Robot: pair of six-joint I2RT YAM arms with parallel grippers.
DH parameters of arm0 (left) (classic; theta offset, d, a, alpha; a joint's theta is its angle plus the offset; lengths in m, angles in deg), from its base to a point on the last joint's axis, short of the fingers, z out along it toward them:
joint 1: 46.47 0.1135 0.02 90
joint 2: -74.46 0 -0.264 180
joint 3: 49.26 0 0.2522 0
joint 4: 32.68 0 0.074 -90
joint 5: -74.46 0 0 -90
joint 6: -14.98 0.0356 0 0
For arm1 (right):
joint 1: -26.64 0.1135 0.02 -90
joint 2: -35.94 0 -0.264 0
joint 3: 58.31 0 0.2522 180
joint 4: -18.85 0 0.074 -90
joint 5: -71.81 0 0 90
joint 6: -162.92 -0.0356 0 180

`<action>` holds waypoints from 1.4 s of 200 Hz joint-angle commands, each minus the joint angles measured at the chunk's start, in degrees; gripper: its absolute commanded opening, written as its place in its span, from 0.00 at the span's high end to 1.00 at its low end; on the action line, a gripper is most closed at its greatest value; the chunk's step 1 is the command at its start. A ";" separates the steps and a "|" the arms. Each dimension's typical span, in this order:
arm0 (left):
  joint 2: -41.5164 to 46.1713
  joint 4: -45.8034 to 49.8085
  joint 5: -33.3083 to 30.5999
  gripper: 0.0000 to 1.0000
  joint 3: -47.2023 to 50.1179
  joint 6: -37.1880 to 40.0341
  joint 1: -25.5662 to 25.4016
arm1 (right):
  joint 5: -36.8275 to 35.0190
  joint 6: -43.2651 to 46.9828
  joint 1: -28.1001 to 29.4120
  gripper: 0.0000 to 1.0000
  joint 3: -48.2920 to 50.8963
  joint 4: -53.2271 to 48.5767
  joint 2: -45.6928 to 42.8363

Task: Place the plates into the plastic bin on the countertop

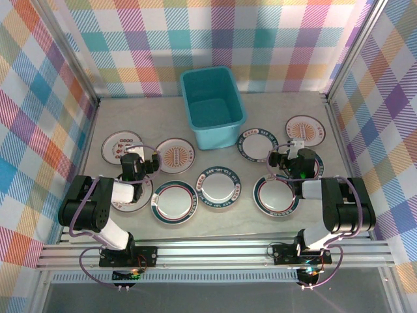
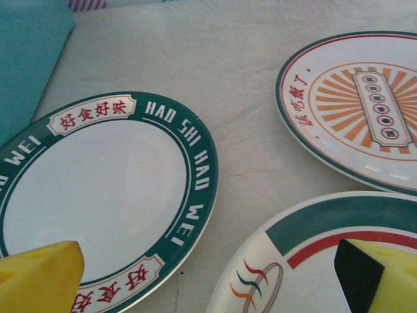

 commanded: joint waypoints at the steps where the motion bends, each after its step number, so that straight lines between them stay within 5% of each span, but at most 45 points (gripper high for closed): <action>1: 1.46 2.31 2.20 0.00 -2.09 -1.22 1.16 | -1.60 -0.76 -0.51 0.01 -2.06 -4.26 -5.72; 27: 6.19 12.82 3.44 0.00 -6.09 -1.42 1.66 | -5.55 -4.33 -0.40 0.01 -3.21 -15.11 -16.36; 75: 16.84 31.14 5.92 0.01 -16.89 -8.34 1.58 | -0.23 -19.29 -0.37 0.01 -12.38 -44.20 -30.44; 108: 10.77 55.83 15.36 0.03 -39.48 -17.77 -0.72 | 1.72 -28.41 -0.41 0.05 -15.44 -52.72 -31.45; 134: 5.19 65.49 17.10 0.04 -52.86 -19.91 -6.58 | 4.43 -35.95 -0.36 0.08 -20.03 -60.16 -27.81; 176: -4.70 75.19 20.07 0.08 -67.34 -25.86 -11.63 | 11.18 -45.66 0.15 0.15 -20.36 -60.98 -23.70; 234: -12.12 75.10 24.25 0.16 -72.01 -31.17 -15.50 | 11.67 -46.69 2.18 0.21 -19.87 -60.22 -20.18; 280: -15.15 80.04 21.74 0.27 -75.24 -29.38 -17.05 | 11.50 -47.25 3.07 0.22 -18.59 -59.96 -19.64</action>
